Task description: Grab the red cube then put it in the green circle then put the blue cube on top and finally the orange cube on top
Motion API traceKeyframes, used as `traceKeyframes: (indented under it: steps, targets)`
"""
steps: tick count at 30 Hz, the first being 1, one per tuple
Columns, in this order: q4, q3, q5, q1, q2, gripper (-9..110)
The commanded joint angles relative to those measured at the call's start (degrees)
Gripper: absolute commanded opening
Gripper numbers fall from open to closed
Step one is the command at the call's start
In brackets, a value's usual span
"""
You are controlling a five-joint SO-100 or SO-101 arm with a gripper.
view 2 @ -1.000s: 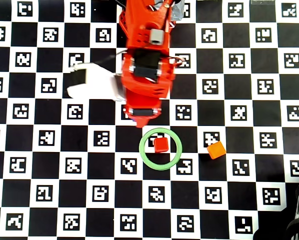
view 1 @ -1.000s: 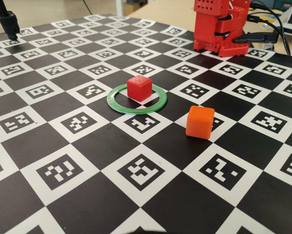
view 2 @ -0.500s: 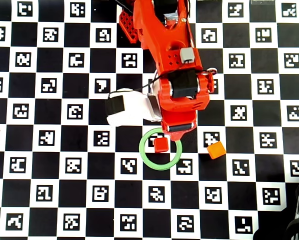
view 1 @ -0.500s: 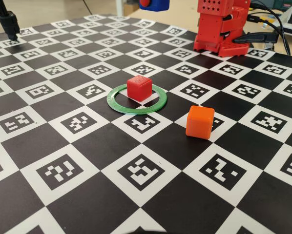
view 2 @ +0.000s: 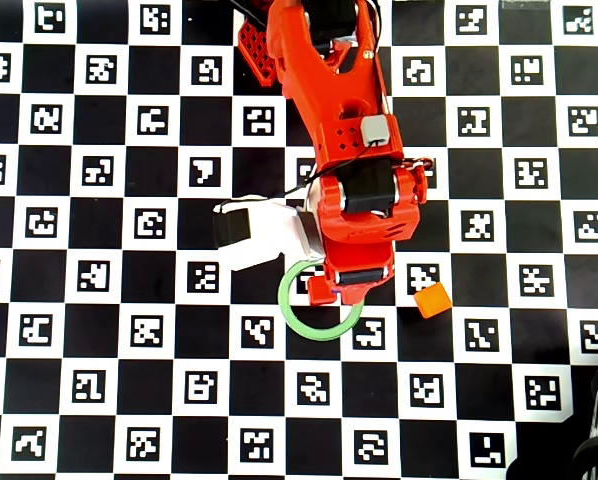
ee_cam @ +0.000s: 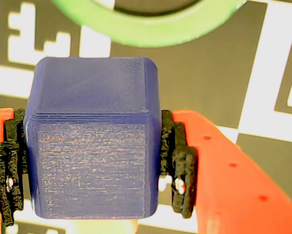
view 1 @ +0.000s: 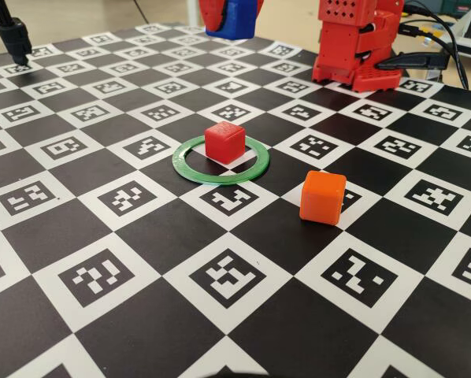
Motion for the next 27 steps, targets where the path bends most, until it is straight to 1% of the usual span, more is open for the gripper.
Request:
traceKeyframes:
  steps: [1,12,20,27]
  targets:
    - [-2.3,0.3,0.0,0.5,0.5,-4]
    - [-7.7,4.1,0.5,0.4,-4.0,-4]
    - [-13.0,9.1,0.4,0.1,-4.8,-4]
    - [-15.4,11.4,-0.9,0.3,-5.2,-4]
